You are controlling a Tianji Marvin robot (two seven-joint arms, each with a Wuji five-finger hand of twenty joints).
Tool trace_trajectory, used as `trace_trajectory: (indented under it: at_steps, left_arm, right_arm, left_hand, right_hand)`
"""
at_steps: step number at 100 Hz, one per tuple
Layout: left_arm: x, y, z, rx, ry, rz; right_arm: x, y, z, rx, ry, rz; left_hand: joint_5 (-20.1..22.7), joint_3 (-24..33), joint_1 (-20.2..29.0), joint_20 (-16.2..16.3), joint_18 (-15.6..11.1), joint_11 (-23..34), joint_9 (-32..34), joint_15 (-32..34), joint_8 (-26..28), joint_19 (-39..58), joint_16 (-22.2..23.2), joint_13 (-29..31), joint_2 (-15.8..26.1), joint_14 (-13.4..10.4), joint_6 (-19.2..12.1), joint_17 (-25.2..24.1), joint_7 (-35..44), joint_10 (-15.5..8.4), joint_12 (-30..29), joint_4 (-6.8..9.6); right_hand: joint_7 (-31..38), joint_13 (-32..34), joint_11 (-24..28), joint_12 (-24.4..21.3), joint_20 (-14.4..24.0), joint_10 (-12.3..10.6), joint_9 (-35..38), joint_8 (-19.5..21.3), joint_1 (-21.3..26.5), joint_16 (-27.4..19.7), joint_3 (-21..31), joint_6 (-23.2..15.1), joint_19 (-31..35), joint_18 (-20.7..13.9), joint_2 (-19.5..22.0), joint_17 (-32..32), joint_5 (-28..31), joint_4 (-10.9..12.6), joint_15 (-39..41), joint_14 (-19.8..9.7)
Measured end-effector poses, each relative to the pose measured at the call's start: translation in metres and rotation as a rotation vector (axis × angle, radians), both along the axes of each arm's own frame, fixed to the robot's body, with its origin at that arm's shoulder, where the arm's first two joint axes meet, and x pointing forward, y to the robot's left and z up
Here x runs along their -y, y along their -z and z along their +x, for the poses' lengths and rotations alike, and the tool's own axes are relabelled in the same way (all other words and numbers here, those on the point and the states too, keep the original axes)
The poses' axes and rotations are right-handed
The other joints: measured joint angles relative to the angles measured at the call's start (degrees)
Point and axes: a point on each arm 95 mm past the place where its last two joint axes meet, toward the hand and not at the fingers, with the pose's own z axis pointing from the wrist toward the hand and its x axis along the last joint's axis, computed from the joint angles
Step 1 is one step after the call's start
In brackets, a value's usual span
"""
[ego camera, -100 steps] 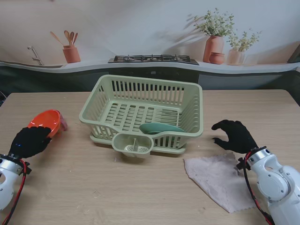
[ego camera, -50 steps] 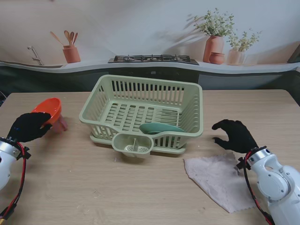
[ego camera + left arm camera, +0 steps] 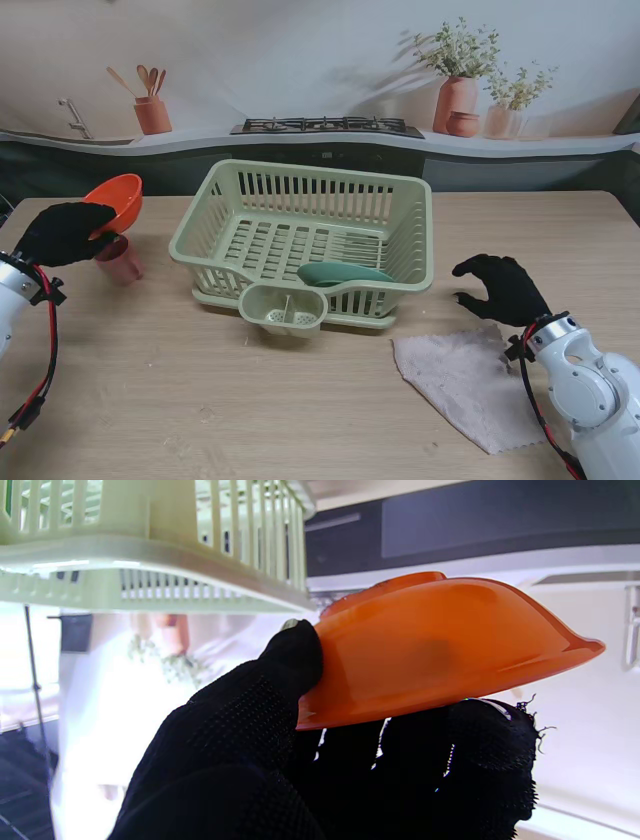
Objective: Clear dishes and wipe the table
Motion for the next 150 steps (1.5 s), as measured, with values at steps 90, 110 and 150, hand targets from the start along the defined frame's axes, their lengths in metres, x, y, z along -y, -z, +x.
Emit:
trace_trajectory:
  at_steps: [90,110,150]
  left_arm:
    - [0.061,-0.048,0.026,-0.087,0.184,-0.009]
    - [0.084,-0.057,0.038,-0.122,0.211,-0.017]
    - [0.138,-0.068,0.065,-0.224,0.283,-0.008]
  right_arm:
    - [0.001,0.0,0.0,0.002,0.003,0.002]
    - [0.002,0.0,0.0,0.005,0.007,0.006]
    - [0.005,0.0,0.0,0.014,0.009,0.011]
  left_hand:
    - [0.0,0.0,0.0,0.0,0.0,0.1,0.0,0.1,0.0,0.0,0.0,0.0,0.0,0.2,0.0,-0.2,0.0,0.0,0.0,-0.01]
    - [0.0,0.0,0.0,0.0,0.0,0.2,0.0,0.1,0.0,0.0,0.0,0.0,0.0,0.3,0.0,-0.2,0.0,0.0,0.0,-0.01]
    - [0.0,0.0,0.0,0.0,0.0,0.2,0.0,0.1,-0.2,0.0,0.0,0.0,0.0,0.3,0.0,-0.2,0.0,0.0,0.0,-0.01]
  right_hand:
    - [0.0,0.0,0.0,0.0,0.0,0.0,0.0,0.0,0.0,0.0,0.0,0.0,0.0,0.0,0.0,0.0,0.0,0.0,0.0,0.0]
    - [0.0,0.0,0.0,0.0,0.0,0.0,0.0,0.0,0.0,0.0,0.0,0.0,0.0,0.0,0.0,0.0,0.0,0.0,0.0,0.0]
    - [0.0,0.0,0.0,0.0,0.0,0.0,0.0,0.0,0.0,0.0,0.0,0.0,0.0,0.0,0.0,0.0,0.0,0.0,0.0,0.0]
